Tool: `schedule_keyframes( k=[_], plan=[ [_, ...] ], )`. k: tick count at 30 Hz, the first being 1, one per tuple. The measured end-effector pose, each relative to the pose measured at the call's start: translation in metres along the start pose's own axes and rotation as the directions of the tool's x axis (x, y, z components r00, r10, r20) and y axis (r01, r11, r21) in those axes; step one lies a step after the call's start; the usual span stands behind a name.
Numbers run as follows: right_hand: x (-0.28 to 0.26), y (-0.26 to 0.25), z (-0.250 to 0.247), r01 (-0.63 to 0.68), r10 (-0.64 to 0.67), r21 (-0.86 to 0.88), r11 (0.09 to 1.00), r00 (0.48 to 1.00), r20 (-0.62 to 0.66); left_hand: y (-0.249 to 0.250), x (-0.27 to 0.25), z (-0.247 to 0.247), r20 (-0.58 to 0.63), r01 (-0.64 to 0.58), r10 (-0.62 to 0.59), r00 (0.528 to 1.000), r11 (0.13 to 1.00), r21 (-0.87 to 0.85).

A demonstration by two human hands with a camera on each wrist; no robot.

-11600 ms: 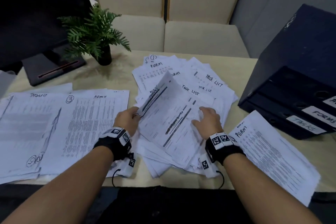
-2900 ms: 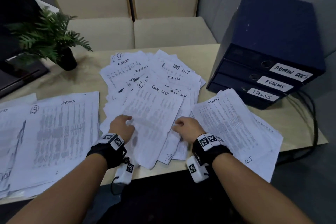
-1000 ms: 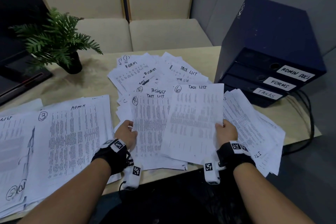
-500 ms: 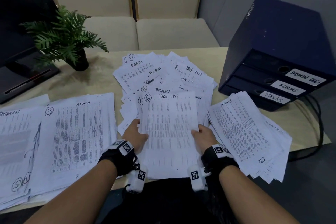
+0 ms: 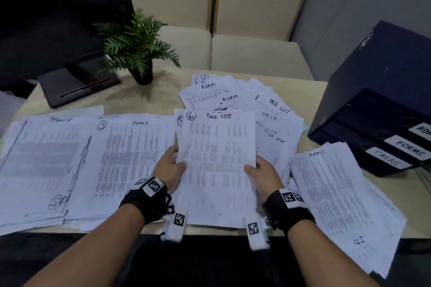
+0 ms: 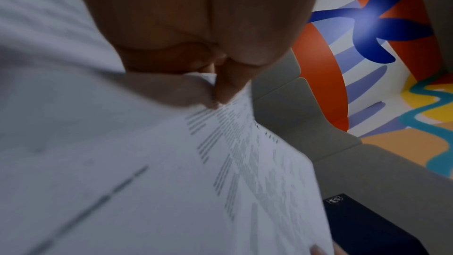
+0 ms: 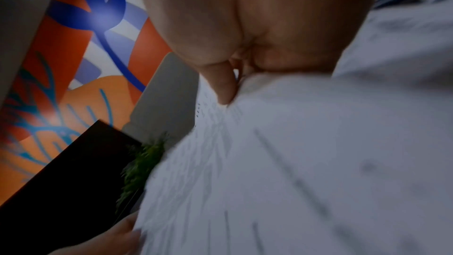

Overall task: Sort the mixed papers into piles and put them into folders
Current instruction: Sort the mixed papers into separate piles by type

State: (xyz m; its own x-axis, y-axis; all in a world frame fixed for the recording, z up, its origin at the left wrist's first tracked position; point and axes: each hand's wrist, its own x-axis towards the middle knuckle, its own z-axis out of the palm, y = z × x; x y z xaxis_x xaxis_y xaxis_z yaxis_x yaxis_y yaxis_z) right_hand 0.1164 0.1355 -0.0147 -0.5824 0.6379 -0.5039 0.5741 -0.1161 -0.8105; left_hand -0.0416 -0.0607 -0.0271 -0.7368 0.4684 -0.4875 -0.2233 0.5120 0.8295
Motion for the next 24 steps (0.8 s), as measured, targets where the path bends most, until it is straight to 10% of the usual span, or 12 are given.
schedule_keyframes(
  k=[10, 18, 24],
  plan=[
    [-0.021, -0.053, 0.177, 0.021, -0.024, 0.017, 1.0, 0.983, 0.183, -0.047, -0.006, -0.168, -0.188, -0.03, 0.06, 0.98, 0.987, 0.156],
    [-0.033, -0.089, 0.329, 0.176, -0.053, -0.329, 0.928, 0.935, 0.351, -0.088, -0.023, -0.302, -0.447, 0.107, -0.035, 0.894, 0.985, 0.137],
    [-0.03, -0.096, 0.391, 0.191, -0.003, -0.479, 0.857, 0.931, 0.366, -0.116, -0.019, -0.318, -0.377, 0.3, -0.098, 0.921, 0.795, 0.527]
  ],
)
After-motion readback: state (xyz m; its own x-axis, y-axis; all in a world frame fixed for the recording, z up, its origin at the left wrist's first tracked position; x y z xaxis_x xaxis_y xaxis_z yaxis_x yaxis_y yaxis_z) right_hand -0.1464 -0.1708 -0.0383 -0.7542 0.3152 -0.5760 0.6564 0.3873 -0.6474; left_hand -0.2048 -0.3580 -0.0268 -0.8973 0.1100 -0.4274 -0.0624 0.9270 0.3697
